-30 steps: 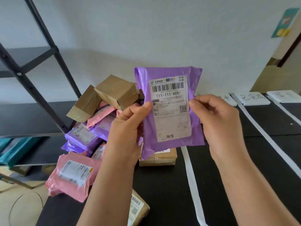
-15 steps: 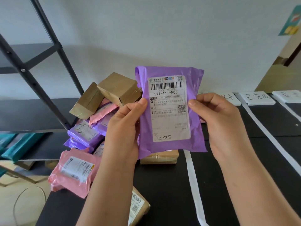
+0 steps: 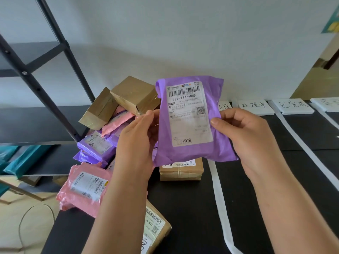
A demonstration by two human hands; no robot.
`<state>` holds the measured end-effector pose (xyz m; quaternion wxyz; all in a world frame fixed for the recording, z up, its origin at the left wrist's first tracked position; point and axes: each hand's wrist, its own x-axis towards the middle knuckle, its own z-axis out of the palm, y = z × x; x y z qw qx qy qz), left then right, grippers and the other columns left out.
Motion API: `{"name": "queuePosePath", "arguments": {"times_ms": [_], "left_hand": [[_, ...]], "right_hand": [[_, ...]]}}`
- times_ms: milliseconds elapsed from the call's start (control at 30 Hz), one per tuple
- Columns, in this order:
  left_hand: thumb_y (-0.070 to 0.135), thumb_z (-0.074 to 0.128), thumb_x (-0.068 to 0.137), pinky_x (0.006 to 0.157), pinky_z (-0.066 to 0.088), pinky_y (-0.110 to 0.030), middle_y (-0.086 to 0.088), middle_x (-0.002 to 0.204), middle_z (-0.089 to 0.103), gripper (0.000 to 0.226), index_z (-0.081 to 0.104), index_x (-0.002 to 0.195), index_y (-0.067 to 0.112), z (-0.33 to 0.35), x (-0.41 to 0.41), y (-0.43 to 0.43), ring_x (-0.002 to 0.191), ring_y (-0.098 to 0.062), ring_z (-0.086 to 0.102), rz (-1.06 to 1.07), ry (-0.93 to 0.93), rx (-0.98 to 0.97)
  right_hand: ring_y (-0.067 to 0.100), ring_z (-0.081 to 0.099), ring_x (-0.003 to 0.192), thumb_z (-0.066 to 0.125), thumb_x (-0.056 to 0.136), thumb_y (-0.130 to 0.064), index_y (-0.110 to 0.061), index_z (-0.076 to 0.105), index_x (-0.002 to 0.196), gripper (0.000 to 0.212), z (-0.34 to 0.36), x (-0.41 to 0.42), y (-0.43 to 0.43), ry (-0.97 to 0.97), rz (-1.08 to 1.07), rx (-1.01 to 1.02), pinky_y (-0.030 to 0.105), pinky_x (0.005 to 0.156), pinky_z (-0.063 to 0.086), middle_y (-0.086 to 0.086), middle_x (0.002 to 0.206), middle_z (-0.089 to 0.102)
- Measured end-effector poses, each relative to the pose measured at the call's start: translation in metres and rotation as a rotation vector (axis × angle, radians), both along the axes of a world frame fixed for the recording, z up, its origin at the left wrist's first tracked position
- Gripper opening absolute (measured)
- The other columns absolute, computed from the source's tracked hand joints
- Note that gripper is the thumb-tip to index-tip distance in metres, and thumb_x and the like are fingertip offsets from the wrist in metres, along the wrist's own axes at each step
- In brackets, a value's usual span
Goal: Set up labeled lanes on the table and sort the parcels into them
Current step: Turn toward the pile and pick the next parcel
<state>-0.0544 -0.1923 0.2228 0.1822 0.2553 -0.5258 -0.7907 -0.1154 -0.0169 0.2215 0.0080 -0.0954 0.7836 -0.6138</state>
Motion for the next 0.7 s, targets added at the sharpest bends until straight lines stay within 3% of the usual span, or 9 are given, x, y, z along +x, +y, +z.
{"name": "queuePosePath", "arguments": {"times_ms": [67, 133, 233, 367, 467, 700], "left_hand": [[0.019, 0.05, 0.102, 0.074, 0.058, -0.028, -0.006, 0.092, 0.076, 0.028, 0.075, 0.098, 0.008, -0.001, 0.002, -0.002, 0.083, -0.017, 0.072, -0.051, 0.018, -0.024], [0.02, 0.053, 0.1, 0.064, 0.058, -0.023, -0.006, 0.088, 0.075, 0.024, 0.073, 0.102, 0.006, -0.002, 0.003, -0.004, 0.079, -0.017, 0.072, -0.119, 0.0, -0.11], [0.022, 0.064, 0.093, 0.064, 0.06, -0.026, -0.003, 0.091, 0.076, 0.019, 0.073, 0.105, 0.011, -0.006, 0.004, -0.004, 0.084, -0.019, 0.074, -0.203, -0.066, -0.174], [0.016, 0.073, 0.087, 0.077, 0.058, -0.036, 0.001, 0.091, 0.077, 0.011, 0.075, 0.097, 0.018, -0.014, 0.0, -0.004, 0.086, -0.018, 0.074, -0.122, -0.1, -0.216], [0.007, 0.071, 0.086, 0.069, 0.056, -0.029, 0.001, 0.081, 0.075, 0.012, 0.075, 0.085, 0.019, -0.018, -0.003, -0.007, 0.074, -0.013, 0.068, -0.026, -0.054, -0.289], [0.004, 0.065, 0.09, 0.054, 0.051, -0.015, 0.001, 0.077, 0.073, 0.009, 0.073, 0.09, 0.01, -0.018, -0.002, -0.01, 0.064, -0.002, 0.065, -0.015, -0.029, -0.409]], "right_hand": [[0.01, 0.071, 0.078, 0.071, 0.088, -0.02, -0.024, 0.069, 0.082, 0.007, -0.001, 0.0, 0.001, -0.003, -0.029, -0.029, 0.033, 0.078, 0.06, -0.009, 0.077, 0.073], [0.013, 0.07, 0.08, 0.071, 0.089, -0.018, -0.024, 0.07, 0.082, 0.008, -0.001, -0.001, 0.001, 0.007, -0.039, -0.056, 0.036, 0.08, 0.059, -0.007, 0.078, 0.073], [0.011, 0.07, 0.08, 0.069, 0.09, -0.016, -0.023, 0.07, 0.083, 0.01, -0.002, -0.001, -0.001, 0.044, -0.037, -0.074, 0.03, 0.075, 0.057, -0.007, 0.079, 0.073], [0.005, 0.071, 0.084, 0.069, 0.089, -0.015, -0.018, 0.069, 0.09, 0.004, -0.006, 0.001, -0.002, 0.058, 0.04, -0.015, 0.023, 0.073, 0.057, -0.008, 0.086, 0.074], [0.005, 0.07, 0.084, 0.071, 0.087, -0.016, -0.018, 0.07, 0.092, 0.006, -0.01, 0.001, -0.003, 0.053, 0.094, 0.083, 0.023, 0.074, 0.059, -0.007, 0.088, 0.073], [-0.004, 0.066, 0.08, 0.074, 0.085, -0.024, -0.019, 0.067, 0.097, 0.015, -0.014, -0.001, -0.008, 0.073, 0.038, 0.147, 0.007, 0.067, 0.05, -0.01, 0.088, 0.071]]}}
